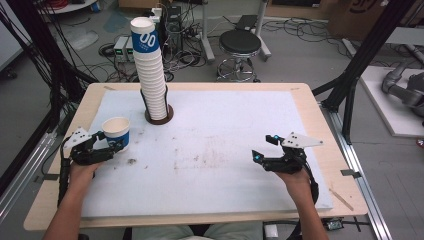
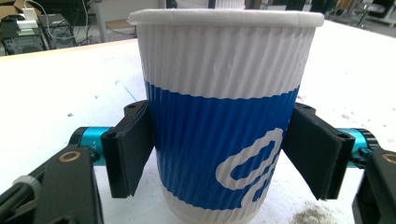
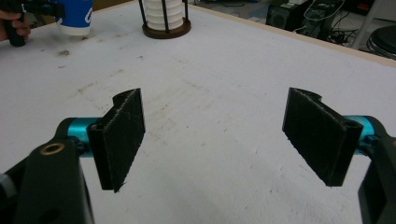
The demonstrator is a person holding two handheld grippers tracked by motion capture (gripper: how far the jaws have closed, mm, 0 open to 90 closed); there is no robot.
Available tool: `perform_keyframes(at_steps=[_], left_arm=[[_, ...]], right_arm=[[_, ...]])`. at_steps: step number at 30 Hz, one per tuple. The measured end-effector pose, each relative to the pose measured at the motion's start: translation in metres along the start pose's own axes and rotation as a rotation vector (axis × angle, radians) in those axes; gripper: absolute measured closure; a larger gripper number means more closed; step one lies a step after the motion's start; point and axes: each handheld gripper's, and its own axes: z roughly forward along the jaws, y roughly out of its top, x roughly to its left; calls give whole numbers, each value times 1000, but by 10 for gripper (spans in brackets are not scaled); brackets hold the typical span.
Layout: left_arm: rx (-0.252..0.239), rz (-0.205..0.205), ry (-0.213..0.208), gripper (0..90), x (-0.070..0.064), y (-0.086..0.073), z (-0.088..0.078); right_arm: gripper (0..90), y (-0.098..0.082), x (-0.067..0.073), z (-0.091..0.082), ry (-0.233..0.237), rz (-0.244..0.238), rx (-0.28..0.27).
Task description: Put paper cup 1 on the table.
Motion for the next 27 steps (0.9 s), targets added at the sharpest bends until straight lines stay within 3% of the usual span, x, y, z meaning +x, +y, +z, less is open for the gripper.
perform_keyframes(at_steps=[5, 9, 15, 18, 20, 27], left_arm=[[87, 58, 45, 260, -7, 1, -2], [118, 67, 57, 256, -9, 0, -6], [128, 16, 69, 237, -9, -4, -11], [136, -18, 91, 165, -9, -3, -12], [148, -47, 83, 166, -9, -4, -14], [158, -79, 53, 166, -9, -4, -29]], right_arm=[[217, -1, 0, -2, -2, 7, -2], [217, -1, -1, -4, -4, 8, 0], [217, -1, -1, -4, -2, 7, -1], [217, -1, -2, -3, 3, 6, 4], [217, -1, -1, -2, 7, 5, 8], [217, -2, -2, -4, 4, 7, 9]])
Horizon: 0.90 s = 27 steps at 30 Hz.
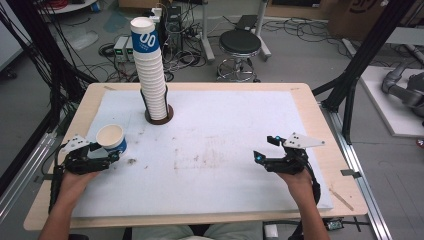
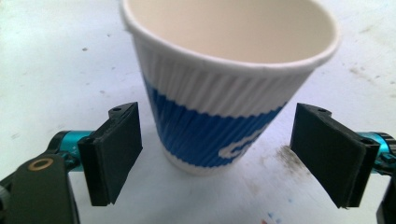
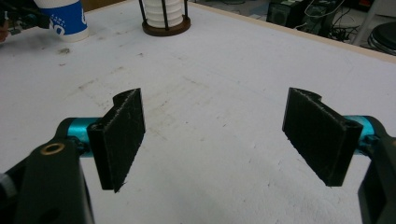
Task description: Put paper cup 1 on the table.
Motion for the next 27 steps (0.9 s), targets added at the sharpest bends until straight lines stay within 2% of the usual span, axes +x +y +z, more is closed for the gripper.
perform_keyframes(at_steps=[3, 7, 11, 13, 15, 18, 20, 23, 24, 27], left_arm=[[-6, 7, -19, 166, 2, -2, -11], [-50, 3, -68, 166, 4, -5, -28], [-114, 1, -96, 166, 4, -4, -46], [-156, -6, -96, 166, 4, -2, -53], [-241, -32, -126, 166, 4, 1, -60], [-330, -52, -126, 166, 0, 7, -65], [-354, -56, -134, 166, -3, 11, -66], [-384, -37, -149, 166, -13, 22, -66], [-389, -33, -160, 166, -17, 25, -65], [-407, -13, -229, 166, -29, 35, -58]], right_arm=[[217, 0, 0, 0, 1, 0, 5], [217, 0, 0, 0, 2, 2, 6], [217, 0, 0, 0, 1, 2, 9], [217, 0, 0, 1, 2, 2, 10], [217, -1, 0, 1, 1, 1, 12], [217, 0, 0, 2, 2, 3, 14], [217, -1, 0, 2, 0, 3, 12], [217, -1, -1, 2, -1, 3, 12], [217, -1, -1, 1, -5, 6, 13], [217, -1, -1, 1, -8, 5, 13]])
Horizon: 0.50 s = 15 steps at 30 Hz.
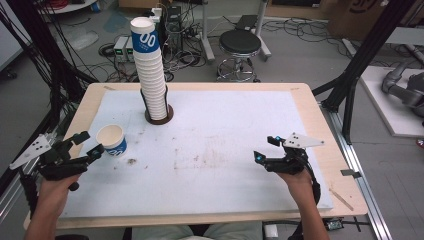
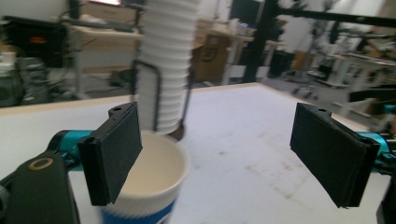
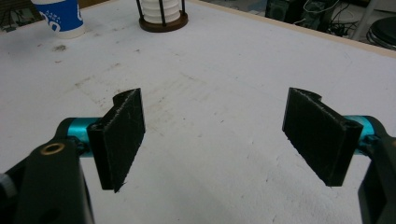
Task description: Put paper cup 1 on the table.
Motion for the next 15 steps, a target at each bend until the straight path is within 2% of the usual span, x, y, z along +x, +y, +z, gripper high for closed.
perform_keyframes(at_steps=[3, 5, 10, 15], left_arm=[[-22, 11, -57, 165, -9, 1, 15], [-25, 6, -77, 166, -13, 1, 25], [-27, 24, -105, 166, -23, 5, 48], [-24, 62, -122, 165, -32, 9, 68]], right_arm=[[217, 0, 1, 0, -4, -5, 2], [217, 0, 1, 0, -4, -4, 8], [217, -1, 0, 0, -5, -2, 9], [217, -1, 0, 1, -9, -6, 9]])
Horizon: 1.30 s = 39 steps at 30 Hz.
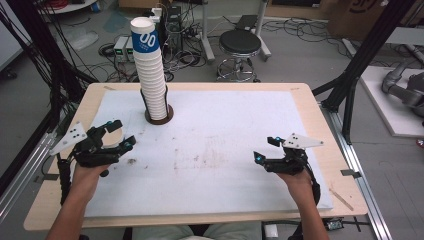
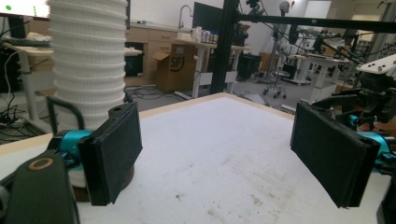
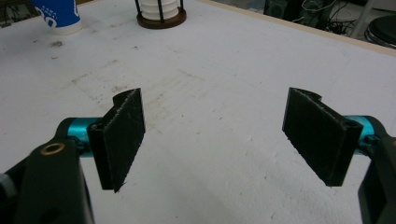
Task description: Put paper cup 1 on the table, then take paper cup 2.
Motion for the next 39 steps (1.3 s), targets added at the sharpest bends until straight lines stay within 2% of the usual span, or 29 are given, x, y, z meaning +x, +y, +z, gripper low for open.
perform_keyframes(at_steps=[6, 20, 31, 39], left_arm=[[28, 17, -9, 166, -7, -7, 13], [34, 19, 10, 165, -6, -11, 7], [32, 26, 5, 166, -7, -9, 7], [29, 14, 9, 165, -6, -11, 6]], right_arm=[[217, 0, 0, 2, 1, 4, 7], [217, 1, 3, 9, 4, -1, 16], [217, 1, 3, 10, 5, -1, 15], [217, 2, 3, 10, 10, -7, 11]])
